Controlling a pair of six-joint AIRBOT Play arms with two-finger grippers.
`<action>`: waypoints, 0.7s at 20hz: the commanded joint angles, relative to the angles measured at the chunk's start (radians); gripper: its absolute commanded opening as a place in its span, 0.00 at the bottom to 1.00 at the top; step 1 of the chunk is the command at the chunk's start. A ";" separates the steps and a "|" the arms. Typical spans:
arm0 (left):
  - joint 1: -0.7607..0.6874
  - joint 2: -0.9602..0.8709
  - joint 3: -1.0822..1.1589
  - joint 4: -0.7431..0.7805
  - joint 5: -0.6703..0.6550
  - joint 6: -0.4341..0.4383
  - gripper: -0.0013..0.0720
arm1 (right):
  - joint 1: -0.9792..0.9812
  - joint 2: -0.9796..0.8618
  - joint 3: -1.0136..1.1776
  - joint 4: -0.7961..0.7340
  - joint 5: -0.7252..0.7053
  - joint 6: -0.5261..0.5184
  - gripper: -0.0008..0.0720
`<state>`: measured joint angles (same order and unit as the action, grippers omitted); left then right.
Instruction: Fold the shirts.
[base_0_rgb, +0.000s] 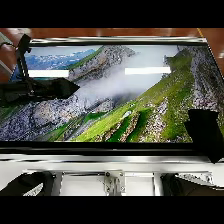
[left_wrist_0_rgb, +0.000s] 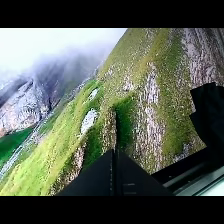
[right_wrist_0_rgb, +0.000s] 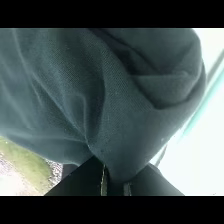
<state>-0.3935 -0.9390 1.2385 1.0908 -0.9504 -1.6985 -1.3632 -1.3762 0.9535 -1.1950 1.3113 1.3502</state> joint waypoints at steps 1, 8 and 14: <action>-0.017 -0.011 0.000 0.009 0.037 0.007 0.06 | -0.023 0.013 -0.089 -0.020 0.008 -0.001 0.11; -0.018 -0.029 0.000 0.011 0.054 0.060 0.06 | -0.024 0.068 -0.094 0.022 0.122 -0.030 0.90; -0.003 -0.201 0.001 0.020 0.179 0.194 0.07 | 0.014 0.425 -0.093 0.378 0.136 0.011 0.86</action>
<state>-0.4061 -1.0653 1.2385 1.1072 -0.8326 -1.5616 -1.3746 -1.0981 0.8600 -0.9730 1.4300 1.3590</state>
